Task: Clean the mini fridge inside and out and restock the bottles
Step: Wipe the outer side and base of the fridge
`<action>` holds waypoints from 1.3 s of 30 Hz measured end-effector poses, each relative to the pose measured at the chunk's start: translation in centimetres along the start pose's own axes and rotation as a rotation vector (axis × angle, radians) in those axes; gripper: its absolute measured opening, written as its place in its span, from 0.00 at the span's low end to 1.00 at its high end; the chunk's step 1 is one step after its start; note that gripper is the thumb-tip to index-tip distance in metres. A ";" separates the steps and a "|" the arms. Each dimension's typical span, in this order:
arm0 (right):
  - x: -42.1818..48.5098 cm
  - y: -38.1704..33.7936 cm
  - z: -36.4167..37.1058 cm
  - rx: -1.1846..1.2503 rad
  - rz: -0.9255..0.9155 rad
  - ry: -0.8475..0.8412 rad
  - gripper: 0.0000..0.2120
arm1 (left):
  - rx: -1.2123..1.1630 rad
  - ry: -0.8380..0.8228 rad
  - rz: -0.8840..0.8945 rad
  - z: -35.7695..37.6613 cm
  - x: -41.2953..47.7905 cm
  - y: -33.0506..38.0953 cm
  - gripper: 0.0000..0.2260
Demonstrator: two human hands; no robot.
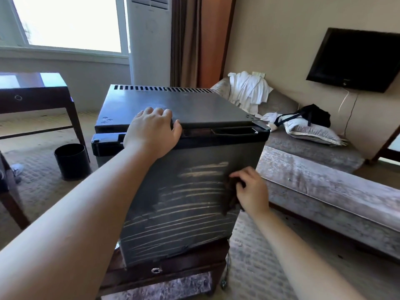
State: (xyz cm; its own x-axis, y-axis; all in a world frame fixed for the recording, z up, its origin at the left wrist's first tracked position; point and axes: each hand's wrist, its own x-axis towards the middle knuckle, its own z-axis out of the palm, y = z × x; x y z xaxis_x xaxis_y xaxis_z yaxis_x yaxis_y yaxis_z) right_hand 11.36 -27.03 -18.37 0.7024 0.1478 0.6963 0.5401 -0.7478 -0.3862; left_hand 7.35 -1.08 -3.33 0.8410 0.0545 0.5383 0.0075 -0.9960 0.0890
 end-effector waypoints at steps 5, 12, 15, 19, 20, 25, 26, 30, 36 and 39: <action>-0.8 -0.3 -0.1 -0.091 -0.031 -0.137 0.17 | 0.015 -0.002 0.008 -0.2 -0.2 0.1 0.19; 7.2 -6.0 -4.1 0.004 -0.116 0.251 0.17 | 0.004 0.000 0.010 -0.3 -0.2 0.2 0.20; 5.7 -5.2 -2.6 -0.006 -0.111 0.189 0.17 | 0.011 0.001 0.013 -0.2 -0.2 0.2 0.20; 0.5 -3.0 0.9 -0.061 -0.119 0.010 0.14 | 0.021 -0.006 0.006 -0.2 -0.1 0.0 0.20; -0.8 -2.3 1.8 -0.088 -0.117 -0.050 0.13 | 0.029 -0.005 0.007 -0.2 -0.1 0.0 0.20; -2.4 -1.3 2.3 -0.097 -0.086 -0.147 0.18 | 0.035 -0.009 0.010 -0.2 -0.2 0.1 0.20; -1.6 -2.0 1.6 -0.092 -0.109 -0.101 0.18 | 0.032 -0.009 0.010 -0.2 -0.2 0.0 0.20; 3.5 -5.8 -2.3 -0.102 -0.170 0.252 0.13 | 0.018 -0.006 0.007 -0.3 -0.2 0.0 0.20; 4.4 -6.4 -1.7 -0.149 -0.198 0.408 0.08 | 0.028 -0.006 0.006 -0.2 -0.3 0.0 0.20; 1.0 -5.0 1.1 -0.113 -0.204 0.325 0.08 | 0.037 -0.006 0.007 0.0 -0.1 -0.1 0.20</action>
State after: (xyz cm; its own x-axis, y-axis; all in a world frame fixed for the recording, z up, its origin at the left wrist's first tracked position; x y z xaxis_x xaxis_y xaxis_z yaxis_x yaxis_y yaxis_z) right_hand 9.84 -22.48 -16.41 0.3932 0.1012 0.9139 0.5863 -0.7933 -0.1644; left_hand 7.21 -0.97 -3.38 0.8441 0.0467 0.5341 0.0213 -0.9983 0.0536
